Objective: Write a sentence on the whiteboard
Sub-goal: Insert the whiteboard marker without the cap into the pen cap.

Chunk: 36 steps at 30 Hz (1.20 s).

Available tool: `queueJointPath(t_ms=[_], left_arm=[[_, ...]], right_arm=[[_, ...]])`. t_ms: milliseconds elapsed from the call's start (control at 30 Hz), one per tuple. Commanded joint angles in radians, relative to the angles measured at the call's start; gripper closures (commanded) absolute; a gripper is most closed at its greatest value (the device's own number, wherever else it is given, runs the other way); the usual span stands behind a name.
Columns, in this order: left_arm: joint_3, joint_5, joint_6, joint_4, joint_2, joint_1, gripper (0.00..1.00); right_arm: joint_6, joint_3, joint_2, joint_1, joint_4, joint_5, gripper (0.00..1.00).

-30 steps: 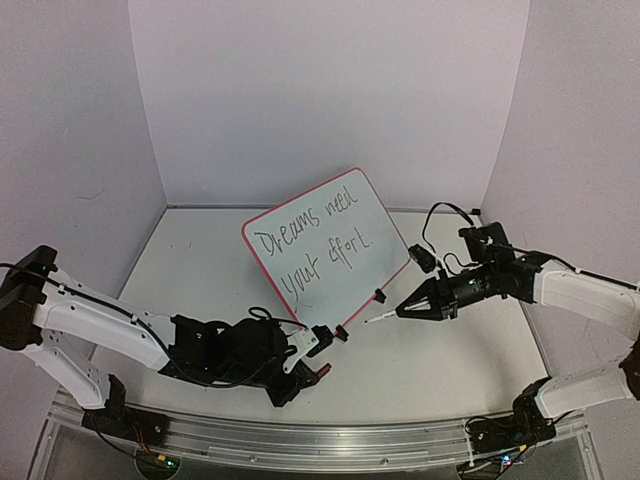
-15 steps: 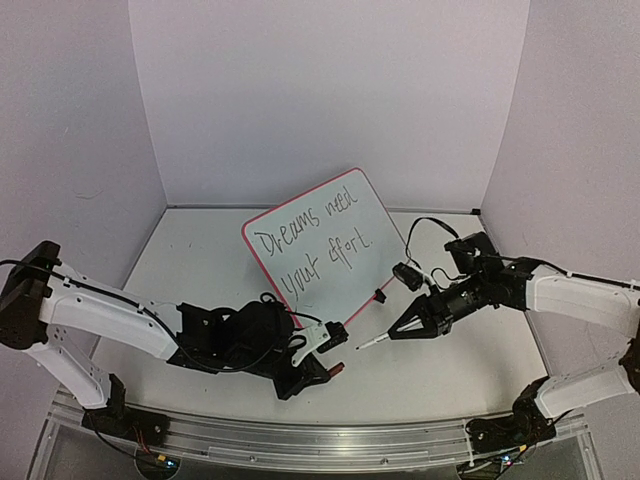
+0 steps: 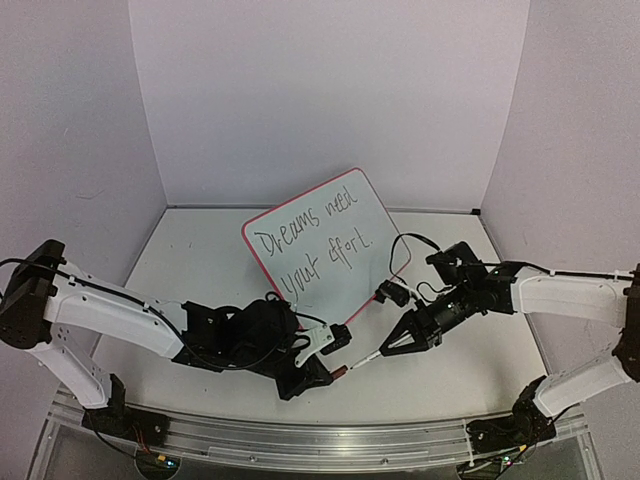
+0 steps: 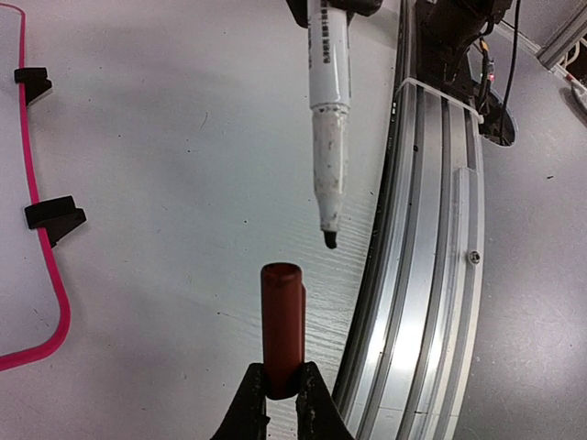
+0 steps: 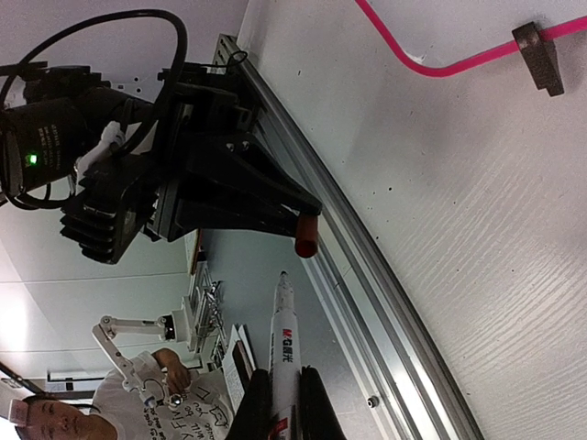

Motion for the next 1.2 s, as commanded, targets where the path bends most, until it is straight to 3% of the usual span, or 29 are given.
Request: queueJointPath(t_ms=[0, 1167], left_arm=[[0.057, 0.026, 0.024, -0.008, 0.011, 0.005, 1.00], [0.053, 0.049, 0.000, 0.014, 0.014, 0.008, 1.00]], right_arm=[[-0.024, 0.044, 0.011, 0.014, 0.001, 0.022, 1.00], [-0.045, 0.043, 0.037, 0.020, -0.026, 0.034, 1.00]])
